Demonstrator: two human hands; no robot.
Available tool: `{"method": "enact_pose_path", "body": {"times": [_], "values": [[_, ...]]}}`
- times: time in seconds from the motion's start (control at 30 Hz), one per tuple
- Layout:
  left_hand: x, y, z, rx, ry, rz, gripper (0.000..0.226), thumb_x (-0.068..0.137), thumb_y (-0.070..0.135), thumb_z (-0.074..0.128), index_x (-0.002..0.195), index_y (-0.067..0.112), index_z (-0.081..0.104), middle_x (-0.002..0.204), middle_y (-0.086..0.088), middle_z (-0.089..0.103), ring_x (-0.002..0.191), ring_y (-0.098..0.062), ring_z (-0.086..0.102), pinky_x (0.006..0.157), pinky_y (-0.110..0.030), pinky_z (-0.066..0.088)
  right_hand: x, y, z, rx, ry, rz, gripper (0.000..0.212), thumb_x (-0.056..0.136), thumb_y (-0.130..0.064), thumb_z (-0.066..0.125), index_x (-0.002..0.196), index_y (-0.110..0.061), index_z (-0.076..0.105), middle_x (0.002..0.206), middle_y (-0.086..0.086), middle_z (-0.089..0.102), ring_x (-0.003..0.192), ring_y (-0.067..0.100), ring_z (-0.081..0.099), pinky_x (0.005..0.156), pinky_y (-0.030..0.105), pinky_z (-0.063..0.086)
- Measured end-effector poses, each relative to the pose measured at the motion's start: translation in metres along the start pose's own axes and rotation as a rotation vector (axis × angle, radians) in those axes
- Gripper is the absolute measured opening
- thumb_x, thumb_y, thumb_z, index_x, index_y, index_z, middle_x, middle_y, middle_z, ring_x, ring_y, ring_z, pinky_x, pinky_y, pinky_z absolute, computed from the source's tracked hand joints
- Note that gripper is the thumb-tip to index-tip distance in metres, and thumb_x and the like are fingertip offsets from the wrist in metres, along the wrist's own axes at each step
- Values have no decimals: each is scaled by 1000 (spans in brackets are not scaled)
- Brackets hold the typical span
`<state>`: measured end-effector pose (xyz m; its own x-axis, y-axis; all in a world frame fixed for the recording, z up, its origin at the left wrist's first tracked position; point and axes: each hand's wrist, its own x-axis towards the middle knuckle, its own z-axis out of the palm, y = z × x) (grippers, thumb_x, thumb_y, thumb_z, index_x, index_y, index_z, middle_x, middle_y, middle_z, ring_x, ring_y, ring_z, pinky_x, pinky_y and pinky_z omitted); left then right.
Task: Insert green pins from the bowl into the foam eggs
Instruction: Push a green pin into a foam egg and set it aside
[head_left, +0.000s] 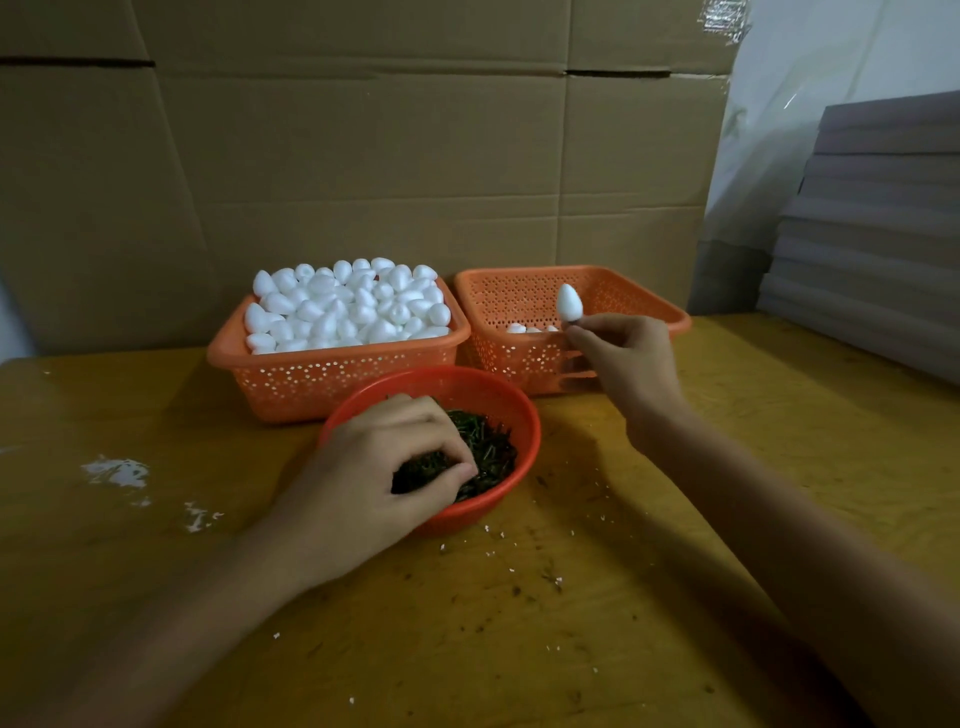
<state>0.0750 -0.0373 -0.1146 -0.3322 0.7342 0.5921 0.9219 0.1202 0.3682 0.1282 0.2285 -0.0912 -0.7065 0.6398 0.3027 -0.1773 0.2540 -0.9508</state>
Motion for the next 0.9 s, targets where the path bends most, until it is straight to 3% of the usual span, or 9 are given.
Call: {"method": "enact_pose_path", "body": {"times": [0.07, 0.2, 0.33, 0.43, 0.53, 0.63, 0.73, 0.8, 0.9], "values": [[-1, 0, 0, 37, -50, 21, 26, 101, 40, 57, 95, 27, 78, 98, 19, 66, 100, -9, 64, 84, -37, 53, 5, 3, -6, -20, 42, 27, 13, 97, -8, 70, 108, -6, 77, 109, 11, 77, 84, 30, 77, 73, 43, 66], [-2, 0, -1, 47, -99, 14, 32, 105, 41, 50, 97, 26, 77, 99, 20, 67, 100, -5, 64, 84, -37, 53, 9, 1, -9, 1, 82, 33, 15, 95, -7, 72, 109, -7, 77, 93, 8, 78, 80, 25, 77, 68, 31, 64], [-1, 2, -2, 49, -123, 8, 32, 105, 39, 49, 100, 25, 78, 99, 19, 67, 99, -4, 65, 82, -36, 54, 11, 1, -10, -22, 86, -6, 21, 94, -10, 75, 115, -6, 76, 98, 6, 78, 86, 20, 78, 74, 31, 65], [-1, 2, -2, 50, -131, 1, 33, 105, 40, 48, 101, 26, 78, 99, 19, 67, 98, -3, 65, 82, -36, 55, 11, 0, -9, -71, 99, -84, 27, 94, -12, 75, 121, -8, 74, 103, 6, 77, 87, 16, 77, 79, 35, 65], [-1, 3, -3, 56, -140, -5, 34, 105, 41, 47, 101, 25, 77, 99, 19, 67, 98, -3, 65, 81, -36, 55, 3, -3, 2, -200, 87, -229, 21, 96, -11, 71, 117, -12, 73, 100, -1, 77, 83, 12, 75, 76, 37, 65], [-1, 3, -3, 55, -142, -19, 36, 105, 43, 46, 102, 26, 77, 99, 20, 67, 98, -2, 65, 81, -36, 55, -15, -10, 21, -381, -138, -431, 14, 99, -13, 66, 108, -19, 75, 99, -9, 75, 87, 6, 71, 80, 34, 62], [0, 4, -2, 58, -136, -30, 35, 103, 43, 46, 101, 27, 77, 99, 21, 67, 97, -1, 65, 80, -35, 55, -33, -14, 37, -780, -521, -603, 15, 99, -27, 66, 107, -23, 78, 106, -10, 76, 103, 10, 64, 94, 34, 51], [1, 6, -1, 52, -127, -46, 33, 102, 44, 48, 97, 29, 77, 96, 21, 68, 94, -2, 66, 78, -35, 54, -42, -13, 45, -888, -702, -559, 18, 100, -28, 65, 107, -22, 80, 107, -4, 77, 106, 18, 63, 95, 36, 47], [2, 7, -1, 19, -116, -91, 32, 98, 46, 50, 92, 33, 77, 92, 22, 69, 91, -4, 67, 76, -35, 54, -43, -18, 44, -844, -771, -438, 18, 96, -26, 70, 110, -22, 81, 106, -5, 78, 100, 13, 67, 87, 29, 48]]}}
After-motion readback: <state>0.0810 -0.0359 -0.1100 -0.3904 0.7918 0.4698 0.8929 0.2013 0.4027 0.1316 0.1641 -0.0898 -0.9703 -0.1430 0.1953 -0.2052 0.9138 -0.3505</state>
